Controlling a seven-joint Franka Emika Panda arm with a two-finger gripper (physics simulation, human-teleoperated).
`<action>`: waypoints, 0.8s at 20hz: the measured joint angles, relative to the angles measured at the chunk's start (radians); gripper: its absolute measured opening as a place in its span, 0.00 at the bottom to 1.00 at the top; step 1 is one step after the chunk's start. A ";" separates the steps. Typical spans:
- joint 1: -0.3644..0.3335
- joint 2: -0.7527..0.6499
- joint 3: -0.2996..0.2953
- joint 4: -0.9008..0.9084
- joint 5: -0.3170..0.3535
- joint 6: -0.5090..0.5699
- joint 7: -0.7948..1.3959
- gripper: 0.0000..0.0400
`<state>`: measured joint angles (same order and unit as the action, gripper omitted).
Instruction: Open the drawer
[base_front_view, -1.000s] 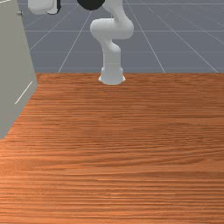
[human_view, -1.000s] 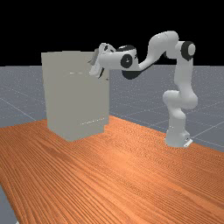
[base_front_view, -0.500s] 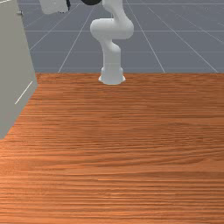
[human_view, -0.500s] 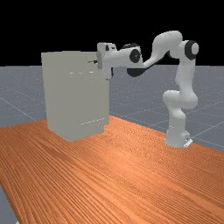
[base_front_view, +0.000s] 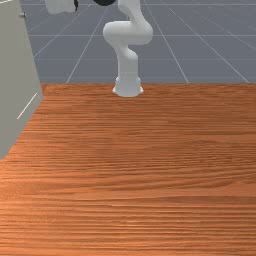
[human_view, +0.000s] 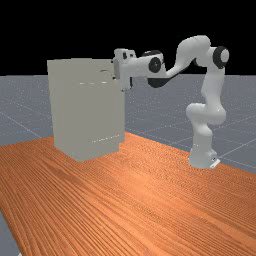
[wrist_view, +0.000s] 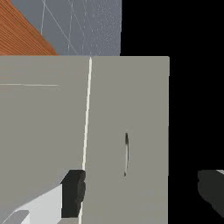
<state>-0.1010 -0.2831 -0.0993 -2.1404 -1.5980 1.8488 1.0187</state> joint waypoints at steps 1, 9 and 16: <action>0.000 -0.005 -0.003 -0.016 -0.001 0.013 0.034 0.97; -0.030 0.102 -0.010 -0.021 -0.008 -0.117 0.062 1.00; -0.051 0.178 -0.040 0.002 -0.011 -0.155 0.070 1.00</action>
<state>-0.1523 -0.1052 -0.1391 -2.1380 -1.6094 1.6939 1.0887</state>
